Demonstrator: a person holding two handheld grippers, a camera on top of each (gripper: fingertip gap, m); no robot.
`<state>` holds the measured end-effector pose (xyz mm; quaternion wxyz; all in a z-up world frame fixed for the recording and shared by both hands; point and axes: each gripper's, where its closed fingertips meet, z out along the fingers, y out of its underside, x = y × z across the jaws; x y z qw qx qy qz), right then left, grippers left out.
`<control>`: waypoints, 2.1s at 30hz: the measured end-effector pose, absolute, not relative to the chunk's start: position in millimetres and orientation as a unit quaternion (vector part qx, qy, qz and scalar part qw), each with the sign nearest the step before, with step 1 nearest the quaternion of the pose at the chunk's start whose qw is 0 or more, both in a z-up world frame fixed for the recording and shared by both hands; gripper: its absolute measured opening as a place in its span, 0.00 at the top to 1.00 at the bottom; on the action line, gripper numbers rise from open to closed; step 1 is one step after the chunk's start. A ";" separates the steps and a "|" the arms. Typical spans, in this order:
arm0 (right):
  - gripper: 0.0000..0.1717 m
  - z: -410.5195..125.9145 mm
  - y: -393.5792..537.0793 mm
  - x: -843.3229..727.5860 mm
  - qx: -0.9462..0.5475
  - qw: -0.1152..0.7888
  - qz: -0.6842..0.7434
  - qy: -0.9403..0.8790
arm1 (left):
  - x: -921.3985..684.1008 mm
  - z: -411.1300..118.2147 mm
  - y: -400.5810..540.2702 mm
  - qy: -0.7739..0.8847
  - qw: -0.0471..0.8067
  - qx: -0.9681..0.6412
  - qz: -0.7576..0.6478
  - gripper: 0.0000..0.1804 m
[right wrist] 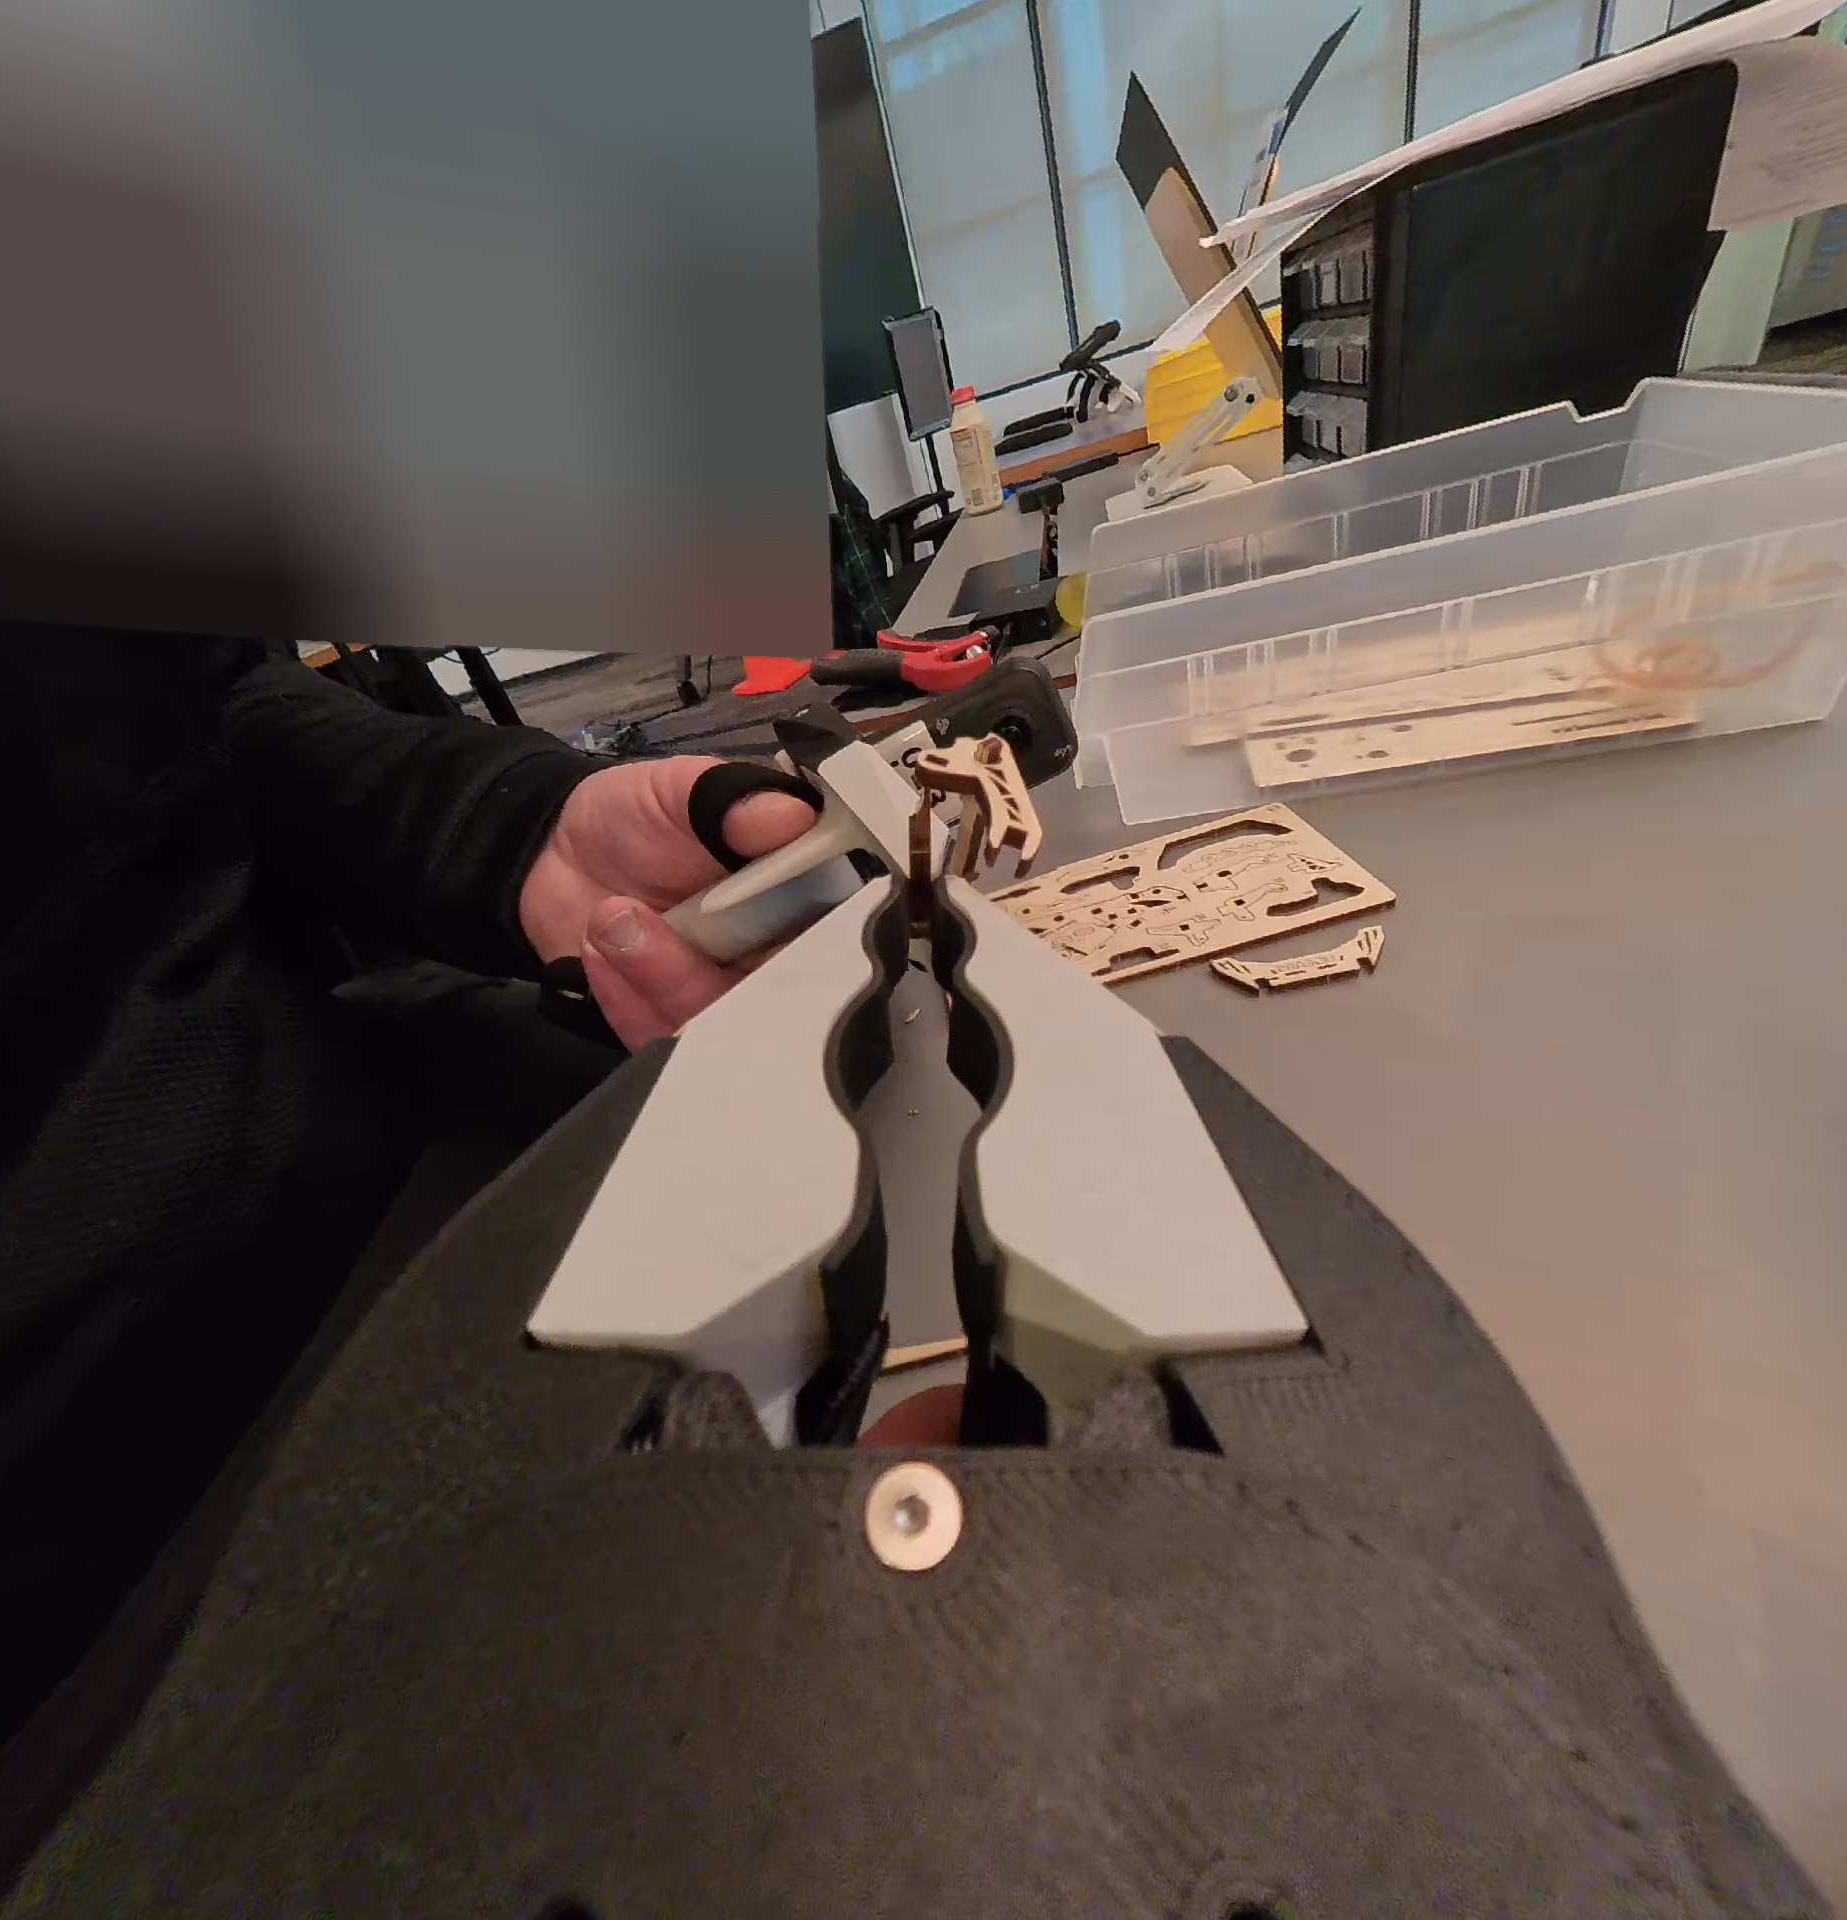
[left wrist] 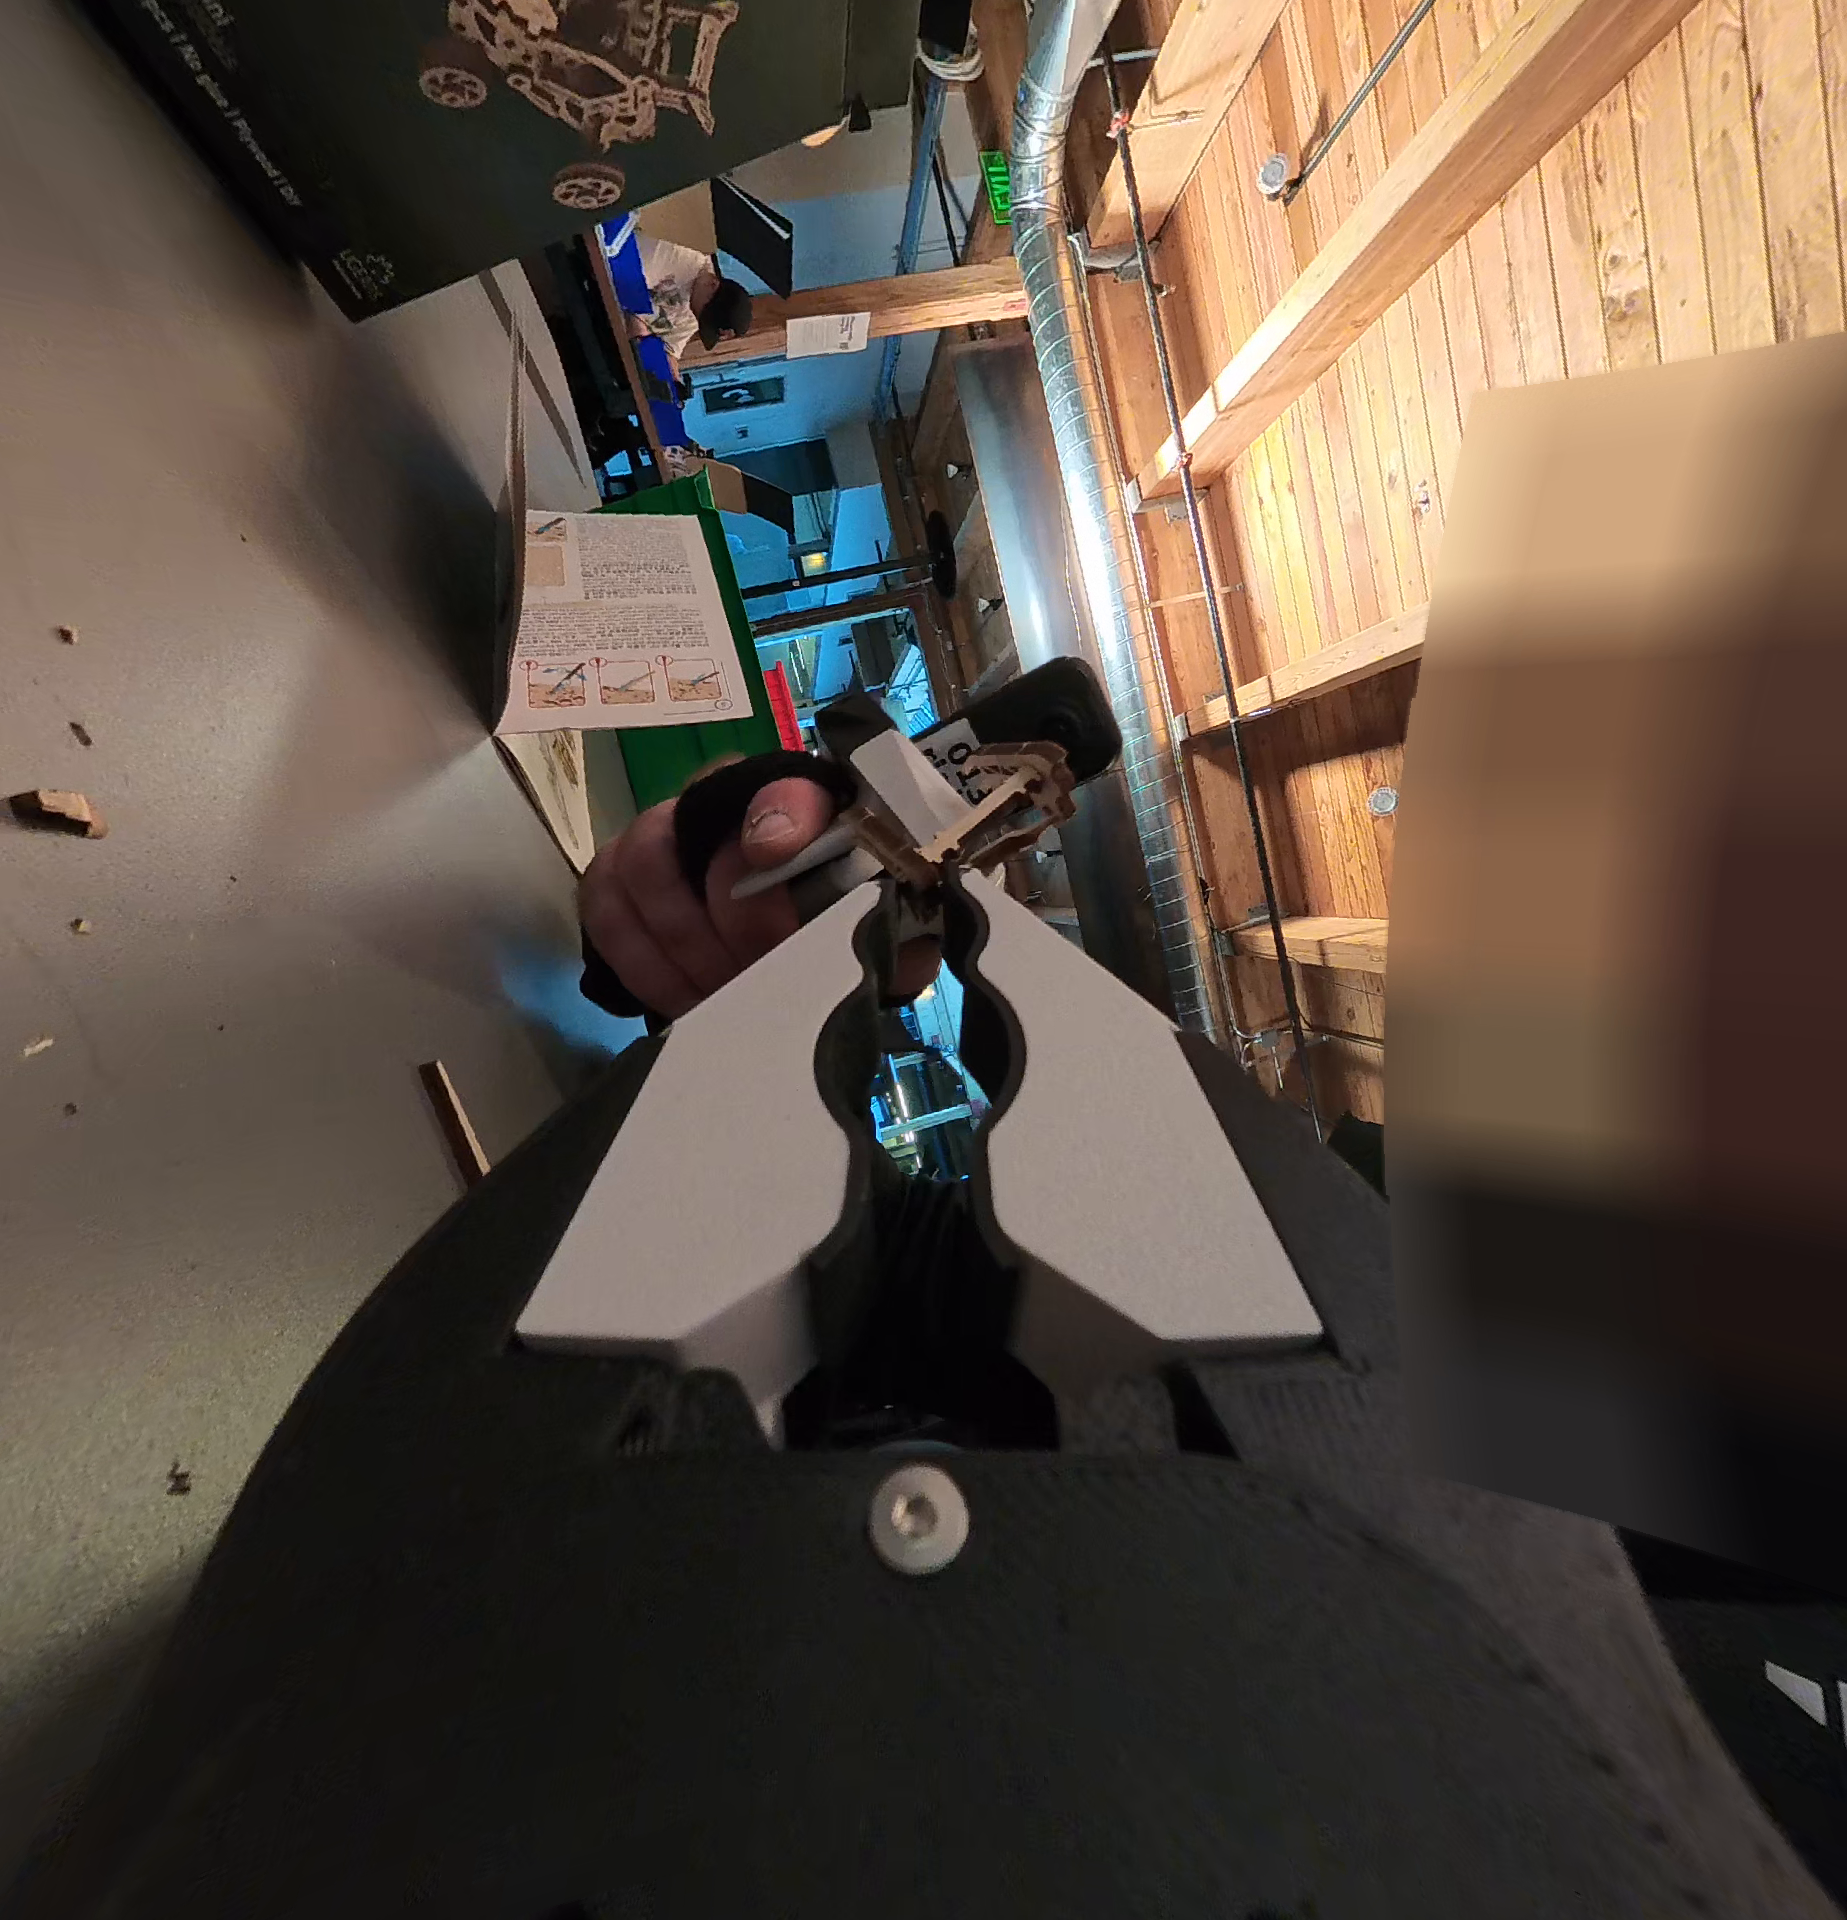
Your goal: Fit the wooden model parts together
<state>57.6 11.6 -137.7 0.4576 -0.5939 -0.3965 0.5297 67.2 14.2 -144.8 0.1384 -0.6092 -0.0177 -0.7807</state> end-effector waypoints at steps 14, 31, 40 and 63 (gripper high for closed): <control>1.00 -138.6 10.0 58.4 -0.586 0.462 0.530 -0.402 | 68.2 -143.5 13.2 -0.013 0.132 -0.614 -0.778 0.97; 0.99 -145.3 12.5 57.9 -0.596 0.486 0.467 -0.437 | 68.9 -146.3 17.0 -0.036 0.136 -0.636 -0.759 0.95; 0.99 -145.9 15.1 59.4 -0.594 0.494 0.466 -0.431 | 68.8 -147.1 17.8 -0.057 0.140 -0.629 -0.762 0.90; 0.99 -150.2 19.4 62.7 -0.602 0.501 0.448 -0.431 | 63.6 -138.0 21.6 -0.081 0.164 -0.629 -0.756 0.88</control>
